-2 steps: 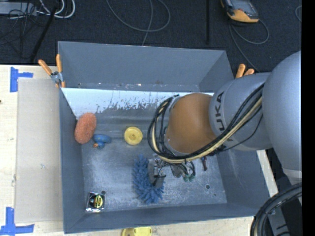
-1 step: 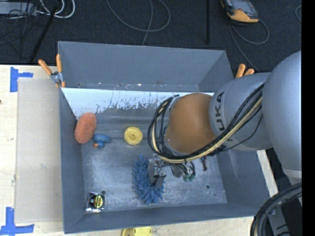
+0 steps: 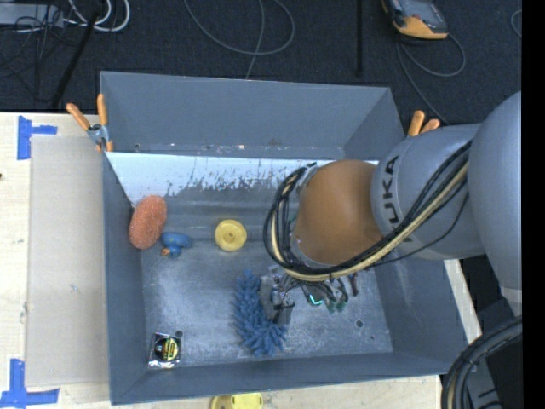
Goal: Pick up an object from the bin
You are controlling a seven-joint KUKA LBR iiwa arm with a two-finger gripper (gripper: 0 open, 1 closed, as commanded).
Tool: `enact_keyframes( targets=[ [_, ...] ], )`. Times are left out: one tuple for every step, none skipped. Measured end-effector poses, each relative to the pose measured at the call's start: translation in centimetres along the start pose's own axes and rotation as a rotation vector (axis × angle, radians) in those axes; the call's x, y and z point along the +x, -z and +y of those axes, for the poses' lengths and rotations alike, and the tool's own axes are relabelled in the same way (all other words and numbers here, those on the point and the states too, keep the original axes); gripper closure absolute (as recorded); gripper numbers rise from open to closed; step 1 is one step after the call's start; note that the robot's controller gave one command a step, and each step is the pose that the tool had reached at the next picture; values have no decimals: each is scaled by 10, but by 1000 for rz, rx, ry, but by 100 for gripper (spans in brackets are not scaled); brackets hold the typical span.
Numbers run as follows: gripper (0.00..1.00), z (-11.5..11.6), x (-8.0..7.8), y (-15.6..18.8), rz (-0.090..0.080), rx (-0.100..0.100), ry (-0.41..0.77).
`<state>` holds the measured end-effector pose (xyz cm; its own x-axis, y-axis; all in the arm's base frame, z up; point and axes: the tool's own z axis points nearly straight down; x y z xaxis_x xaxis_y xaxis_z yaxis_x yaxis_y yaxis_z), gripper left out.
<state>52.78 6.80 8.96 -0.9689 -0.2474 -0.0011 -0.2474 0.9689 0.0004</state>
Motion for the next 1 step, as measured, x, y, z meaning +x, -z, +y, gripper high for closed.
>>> enact_keyframes(
  targets=[
    [100,-19,4,11,1,0,107]
  ],
)
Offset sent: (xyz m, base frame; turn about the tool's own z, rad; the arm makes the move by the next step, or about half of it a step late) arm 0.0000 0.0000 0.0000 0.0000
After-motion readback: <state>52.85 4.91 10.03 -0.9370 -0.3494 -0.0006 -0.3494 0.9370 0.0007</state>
